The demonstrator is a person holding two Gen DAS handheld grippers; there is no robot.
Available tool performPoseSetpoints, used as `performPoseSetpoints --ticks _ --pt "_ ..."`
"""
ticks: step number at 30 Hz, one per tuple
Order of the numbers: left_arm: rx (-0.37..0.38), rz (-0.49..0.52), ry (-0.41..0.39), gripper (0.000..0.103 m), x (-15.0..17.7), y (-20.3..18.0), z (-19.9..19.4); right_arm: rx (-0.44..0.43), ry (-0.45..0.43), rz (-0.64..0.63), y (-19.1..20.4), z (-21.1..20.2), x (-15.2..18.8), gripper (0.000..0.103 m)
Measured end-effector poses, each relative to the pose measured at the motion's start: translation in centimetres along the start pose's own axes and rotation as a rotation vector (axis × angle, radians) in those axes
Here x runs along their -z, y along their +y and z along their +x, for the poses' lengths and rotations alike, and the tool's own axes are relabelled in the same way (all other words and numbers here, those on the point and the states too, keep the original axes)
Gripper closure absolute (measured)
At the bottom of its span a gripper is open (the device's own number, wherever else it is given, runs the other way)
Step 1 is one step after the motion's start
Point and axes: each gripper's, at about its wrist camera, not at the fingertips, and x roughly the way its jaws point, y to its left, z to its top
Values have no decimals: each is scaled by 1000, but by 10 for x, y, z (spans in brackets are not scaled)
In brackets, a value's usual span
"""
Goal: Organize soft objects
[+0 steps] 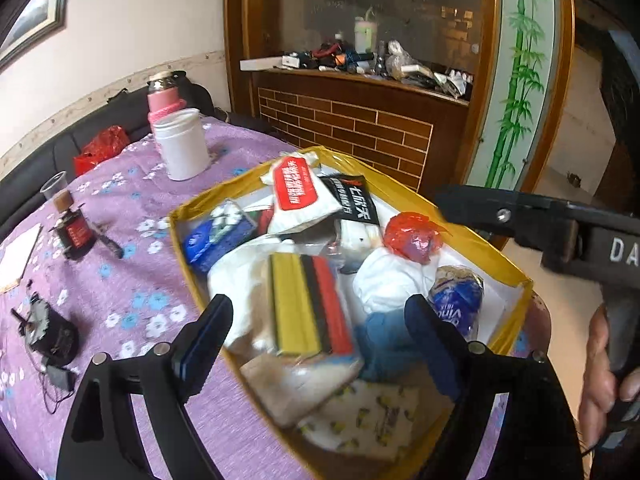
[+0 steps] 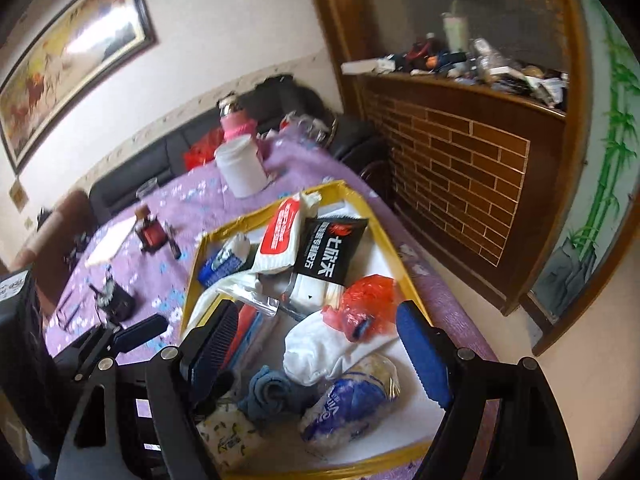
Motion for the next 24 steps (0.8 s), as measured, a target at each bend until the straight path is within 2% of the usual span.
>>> performPoseSetpoints --ticks 2,6,9,12,14,16,21,24 --pt "-24 -10 -15 16 6 9 -10 -13 -23 61 -2 -4 10 17" --pt "-65 -78 -53 16 12 37 -32 -77 -11 172 3 -7 24 17" --pt "-100 -169 -93 16 16 65 -47 -65 -78 154 35 -24 23 17" --pt "-144 -252 -112 16 17 90 -55 -97 -156 183 70 -48 14 17" --pt "-177 -274 -129 16 16 100 -61 -152 -172 172 99 -63 -3 17" --pt "-169 -288 -140 16 16 106 -65 -163 -226 149 125 -84 -23 17" --pt "-145 -318 -179 16 15 116 -80 -256 -409 122 190 -160 -91 17" --pt "-141 -338 -204 16 14 121 -91 -254 -555 -18 253 -211 -141 17"
